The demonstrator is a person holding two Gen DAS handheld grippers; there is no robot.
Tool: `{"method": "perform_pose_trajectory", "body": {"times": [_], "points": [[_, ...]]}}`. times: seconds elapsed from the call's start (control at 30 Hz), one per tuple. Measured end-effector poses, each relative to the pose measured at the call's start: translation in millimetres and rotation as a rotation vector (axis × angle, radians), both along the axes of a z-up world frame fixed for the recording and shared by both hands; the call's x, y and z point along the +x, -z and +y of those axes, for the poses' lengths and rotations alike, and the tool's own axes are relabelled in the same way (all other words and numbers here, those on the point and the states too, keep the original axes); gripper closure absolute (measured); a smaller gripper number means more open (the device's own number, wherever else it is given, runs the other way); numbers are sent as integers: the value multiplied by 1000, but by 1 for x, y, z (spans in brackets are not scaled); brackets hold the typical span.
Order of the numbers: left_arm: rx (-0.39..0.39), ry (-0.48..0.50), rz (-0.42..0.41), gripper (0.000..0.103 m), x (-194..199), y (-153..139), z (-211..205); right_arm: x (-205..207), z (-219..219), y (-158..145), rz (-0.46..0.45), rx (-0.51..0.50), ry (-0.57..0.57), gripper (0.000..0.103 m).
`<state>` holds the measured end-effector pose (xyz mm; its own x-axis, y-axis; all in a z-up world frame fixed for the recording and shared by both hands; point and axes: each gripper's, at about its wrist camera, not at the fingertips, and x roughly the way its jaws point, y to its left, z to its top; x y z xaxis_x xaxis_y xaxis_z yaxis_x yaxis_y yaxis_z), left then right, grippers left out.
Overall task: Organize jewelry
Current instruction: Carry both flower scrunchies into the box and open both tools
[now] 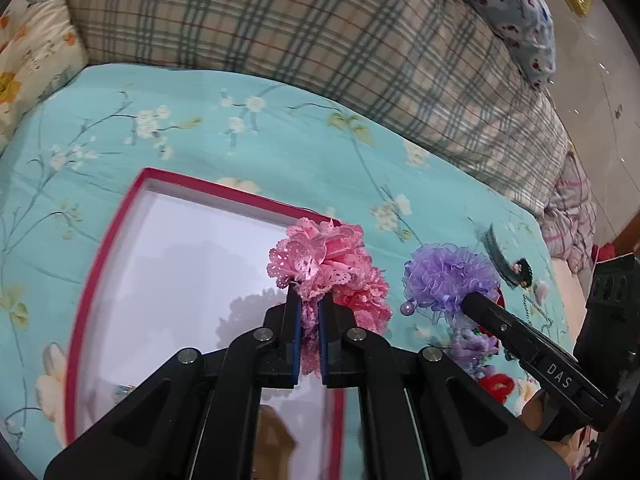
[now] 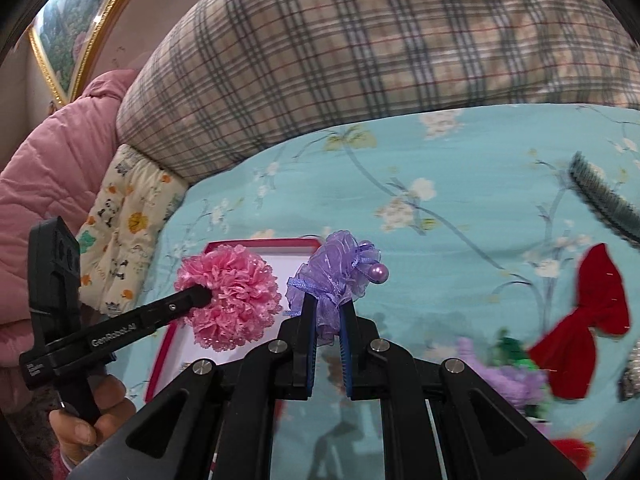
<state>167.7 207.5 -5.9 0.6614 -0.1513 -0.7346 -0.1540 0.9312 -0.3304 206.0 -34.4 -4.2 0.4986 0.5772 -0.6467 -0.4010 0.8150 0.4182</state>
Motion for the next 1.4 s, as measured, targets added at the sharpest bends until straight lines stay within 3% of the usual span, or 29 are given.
{"method": "perform_pose_trajectory", "body": {"times": [0.33,0.63,0.93,1.13,1.2,1.23,1.3,1.37,1.4], "points": [[10,-106,12,98,1,12,47,2,60,10,8,25,-88,94],[18,-154,29,98,2,32,69,11,102,36,46,-23,-140,94],[5,-171,95,98,14,61,83,19,121,60,87,-99,-162,93],[4,-179,115,97,11,68,86,21,121,63,100,-102,-167,85],[8,-179,119,93,10,67,86,20,118,62,97,-103,-162,82],[4,-176,122,85,10,66,87,19,117,61,94,-104,-160,80],[5,-175,124,77,9,66,85,19,114,59,92,-103,-154,66],[16,-176,135,68,7,65,84,16,112,58,89,-96,-160,65],[17,-174,134,68,5,65,84,15,112,57,88,-97,-159,64]]}}
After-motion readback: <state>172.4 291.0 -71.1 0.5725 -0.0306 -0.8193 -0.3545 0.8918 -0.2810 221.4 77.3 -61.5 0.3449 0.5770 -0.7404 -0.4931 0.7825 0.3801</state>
